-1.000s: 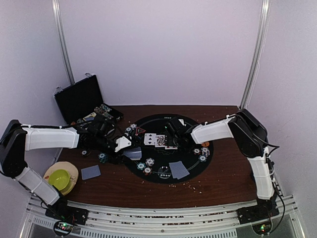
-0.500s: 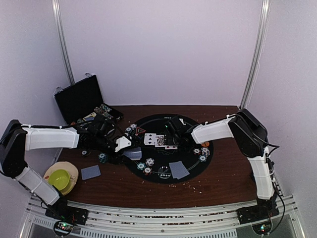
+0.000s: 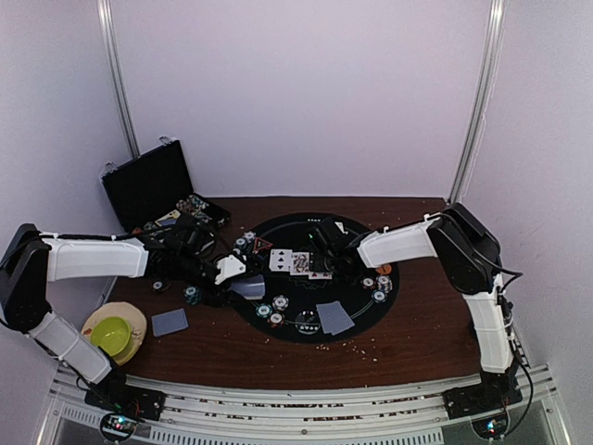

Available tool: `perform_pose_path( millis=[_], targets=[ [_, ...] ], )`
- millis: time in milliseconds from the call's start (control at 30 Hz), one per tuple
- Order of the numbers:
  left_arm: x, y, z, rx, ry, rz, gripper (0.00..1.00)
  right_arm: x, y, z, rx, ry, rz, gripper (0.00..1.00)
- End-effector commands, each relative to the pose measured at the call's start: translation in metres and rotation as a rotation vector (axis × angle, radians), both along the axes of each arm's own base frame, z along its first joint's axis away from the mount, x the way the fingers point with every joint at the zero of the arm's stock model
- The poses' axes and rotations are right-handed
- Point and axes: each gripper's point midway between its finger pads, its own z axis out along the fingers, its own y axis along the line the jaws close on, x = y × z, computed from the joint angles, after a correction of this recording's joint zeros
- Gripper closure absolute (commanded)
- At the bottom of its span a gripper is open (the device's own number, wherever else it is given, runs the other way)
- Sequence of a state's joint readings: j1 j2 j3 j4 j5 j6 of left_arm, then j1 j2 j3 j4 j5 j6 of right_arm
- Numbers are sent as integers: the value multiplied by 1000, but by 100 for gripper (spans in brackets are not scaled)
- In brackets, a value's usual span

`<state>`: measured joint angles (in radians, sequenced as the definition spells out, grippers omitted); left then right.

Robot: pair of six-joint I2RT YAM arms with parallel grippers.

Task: Distribute texas hold em gaming equipment
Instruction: Adjust the poker card in the community card area.

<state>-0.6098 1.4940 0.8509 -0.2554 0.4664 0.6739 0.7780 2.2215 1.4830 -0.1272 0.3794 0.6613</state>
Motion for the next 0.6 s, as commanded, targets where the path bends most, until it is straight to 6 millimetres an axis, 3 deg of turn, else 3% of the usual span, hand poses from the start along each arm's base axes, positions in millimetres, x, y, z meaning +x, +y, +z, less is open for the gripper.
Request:
perform_pose_path(
  millis=[0, 567],
  targets=[
    [7, -7, 8, -30, -30, -5, 47, -2, -10, -12, -47, 36, -29, 17],
    [7, -7, 7, -28, -29, -4, 47, -9, -24, -1, -56, 23, -57, 25]
  ],
)
